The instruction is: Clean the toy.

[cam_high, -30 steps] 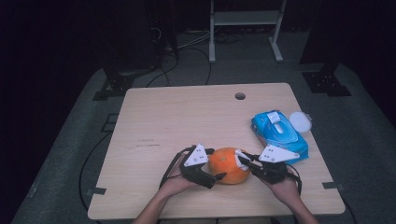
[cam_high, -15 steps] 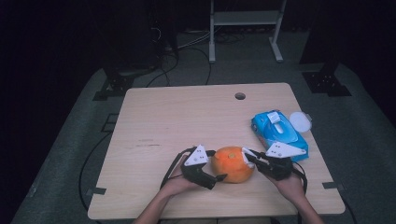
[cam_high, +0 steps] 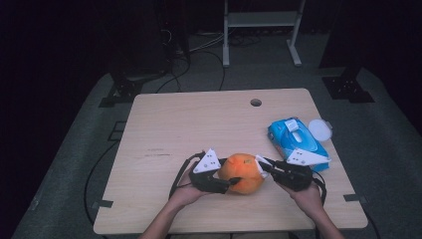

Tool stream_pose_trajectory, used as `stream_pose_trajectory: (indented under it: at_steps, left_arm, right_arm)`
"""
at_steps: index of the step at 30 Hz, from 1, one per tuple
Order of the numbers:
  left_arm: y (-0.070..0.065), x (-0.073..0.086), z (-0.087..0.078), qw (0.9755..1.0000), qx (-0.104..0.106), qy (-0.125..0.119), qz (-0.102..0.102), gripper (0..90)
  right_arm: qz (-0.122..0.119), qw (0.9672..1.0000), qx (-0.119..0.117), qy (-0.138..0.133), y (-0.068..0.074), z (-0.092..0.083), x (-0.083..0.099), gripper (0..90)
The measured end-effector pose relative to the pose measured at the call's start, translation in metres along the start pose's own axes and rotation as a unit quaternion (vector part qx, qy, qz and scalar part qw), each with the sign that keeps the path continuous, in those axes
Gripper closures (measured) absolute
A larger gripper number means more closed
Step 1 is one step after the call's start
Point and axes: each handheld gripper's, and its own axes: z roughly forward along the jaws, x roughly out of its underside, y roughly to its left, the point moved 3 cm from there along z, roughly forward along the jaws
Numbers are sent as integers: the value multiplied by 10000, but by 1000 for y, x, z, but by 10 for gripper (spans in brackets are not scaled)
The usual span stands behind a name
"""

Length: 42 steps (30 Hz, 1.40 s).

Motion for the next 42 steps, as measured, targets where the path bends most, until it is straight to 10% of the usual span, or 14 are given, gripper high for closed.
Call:
stream_pose_trajectory:
  at_steps: [7,13,17,22,32,42]
  left_arm:
    - [3,11,7,9968,-136,784,123,328]
    - [6,17,11,9979,-103,640,-40,319]
    - [-3,11,18,9973,-266,674,100,308]
    - [-9,11,22,9970,-299,677,223,234]
    - [11,18,17,9995,91,10,-301,72]
    - [11,23,22,9992,109,-219,-307,76]
  right_arm:
    - [132,9990,-127,397,0,18,10,789]
    - [56,9999,116,59,0,7,-3,790]
    - [-332,9991,13,-275,29,2,-21,790]
    - [-715,9971,230,91,42,22,-12,792]
    - [-355,9990,160,231,29,15,2,794]
    - [46,9994,261,243,5,3,10,794]
